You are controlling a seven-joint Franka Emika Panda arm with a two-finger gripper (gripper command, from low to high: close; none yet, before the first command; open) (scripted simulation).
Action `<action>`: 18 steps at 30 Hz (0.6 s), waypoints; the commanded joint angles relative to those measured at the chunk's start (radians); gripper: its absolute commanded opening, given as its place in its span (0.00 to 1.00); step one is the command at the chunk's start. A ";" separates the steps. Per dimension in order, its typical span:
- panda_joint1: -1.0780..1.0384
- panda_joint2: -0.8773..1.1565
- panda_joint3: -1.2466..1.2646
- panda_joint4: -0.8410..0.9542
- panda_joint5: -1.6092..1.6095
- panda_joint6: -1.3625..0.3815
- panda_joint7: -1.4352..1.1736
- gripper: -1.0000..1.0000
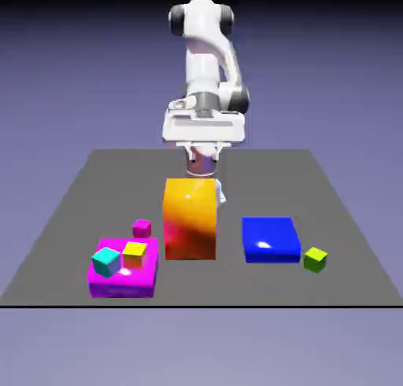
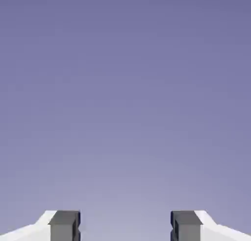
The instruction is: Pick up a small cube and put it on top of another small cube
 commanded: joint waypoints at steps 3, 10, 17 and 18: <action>0.011 0.109 0.058 0.078 -0.039 -0.090 0.024 0.50; 0.037 0.362 0.194 0.259 -0.131 -0.301 0.078 0.50; 0.063 0.616 0.329 0.440 -0.222 -0.512 0.133 0.50; 0.067 0.652 0.349 0.466 -0.236 -0.542 0.141 0.50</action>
